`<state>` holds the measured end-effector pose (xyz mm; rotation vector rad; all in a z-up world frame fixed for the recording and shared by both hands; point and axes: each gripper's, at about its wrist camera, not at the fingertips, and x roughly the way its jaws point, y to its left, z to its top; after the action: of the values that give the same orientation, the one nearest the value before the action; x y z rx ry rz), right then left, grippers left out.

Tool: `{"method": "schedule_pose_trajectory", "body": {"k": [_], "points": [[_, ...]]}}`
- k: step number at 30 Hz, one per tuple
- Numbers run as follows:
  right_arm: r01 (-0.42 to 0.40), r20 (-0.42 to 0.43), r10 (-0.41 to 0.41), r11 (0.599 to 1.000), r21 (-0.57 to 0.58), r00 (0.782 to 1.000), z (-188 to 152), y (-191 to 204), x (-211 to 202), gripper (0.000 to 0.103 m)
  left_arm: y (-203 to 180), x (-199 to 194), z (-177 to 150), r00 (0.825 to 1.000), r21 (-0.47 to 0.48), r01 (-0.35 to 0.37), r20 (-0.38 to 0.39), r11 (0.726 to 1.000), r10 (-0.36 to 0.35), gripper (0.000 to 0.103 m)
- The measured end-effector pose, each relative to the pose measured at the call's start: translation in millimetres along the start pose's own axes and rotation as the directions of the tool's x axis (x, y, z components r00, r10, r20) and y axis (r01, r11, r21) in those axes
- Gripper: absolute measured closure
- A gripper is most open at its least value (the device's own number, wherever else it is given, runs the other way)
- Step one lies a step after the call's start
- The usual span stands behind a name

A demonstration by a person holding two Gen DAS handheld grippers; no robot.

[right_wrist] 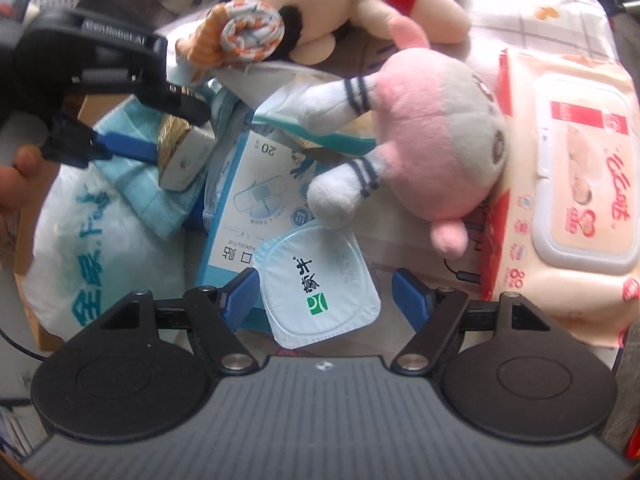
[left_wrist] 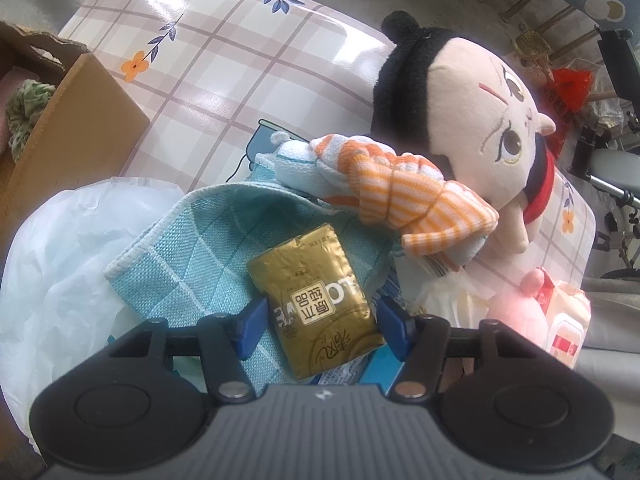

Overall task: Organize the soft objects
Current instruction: 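Grasp the white yogurt cup with the right tool while the left tool grasps the gold packet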

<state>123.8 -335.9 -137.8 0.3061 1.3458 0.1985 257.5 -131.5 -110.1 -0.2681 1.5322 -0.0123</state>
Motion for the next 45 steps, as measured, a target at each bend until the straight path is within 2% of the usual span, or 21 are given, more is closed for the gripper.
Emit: {"method": "schedule_pose_trajectory", "body": {"k": [5, 6, 9, 18, 22, 27, 33, 40, 45], "points": [[-0.002, -0.028, 0.001, 0.999, -0.043, 1.0, -0.1, 10.5, 9.8, 0.032, -3.3, -2.0, -2.9, 1.0, 0.021, 0.004, 0.003, 1.0, -0.004, 0.042], [0.0, -0.034, -0.002, 0.999, -0.053, 0.999, -0.9, 12.6, 11.6, 0.039, -3.6, -2.4, -3.6, 1.0, 0.025, 0.006, 0.003, 1.0, -0.006, 0.043], [0.005, -0.034, -0.007, 0.999, -0.053, 0.999, -3.2, 14.8, 11.9, 0.039, -4.4, -3.7, -6.0, 1.0, 0.038, 0.009, -0.001, 0.999, -0.009, 0.043], [0.013, -0.074, -0.008, 0.998, 0.066, 0.997, -33.3, -4.0, -0.4, 0.04, -10.0, -3.2, -12.2, 1.0, 0.102, -0.004, -0.017, 0.995, 0.006, 0.042], [0.0, -0.088, 0.008, 0.995, 0.099, 0.996, -45.2, -11.5, 1.9, 0.038, -13.4, -0.2, -9.5, 1.0, 0.104, -0.016, -0.024, 0.994, 0.019, 0.038], [-0.005, -0.094, 0.015, 0.995, 0.099, 0.995, -44.9, -13.5, 4.2, 0.037, -14.1, 4.1, -6.2, 0.999, 0.096, -0.026, -0.029, 0.995, 0.029, 0.036], [0.015, -0.087, -0.009, 0.998, 0.061, 0.996, -39.9, -12.9, 2.4, 0.037, -16.1, 2.8, -7.4, 0.999, 0.123, -0.045, -0.013, 0.991, 0.047, 0.043], [0.039, -0.072, -0.036, 0.999, 0.032, 0.997, -35.5, -6.0, -3.9, 0.035, -22.8, -4.0, -14.6, 0.999, 0.186, -0.05, 0.021, 0.981, 0.047, 0.045], [0.028, -0.075, -0.024, 0.999, 0.047, 0.997, -36.2, -8.7, -2.2, 0.038, -26.8, -10.4, -21.0, 0.998, 0.218, -0.05, 0.038, 0.975, 0.043, 0.045]]}}
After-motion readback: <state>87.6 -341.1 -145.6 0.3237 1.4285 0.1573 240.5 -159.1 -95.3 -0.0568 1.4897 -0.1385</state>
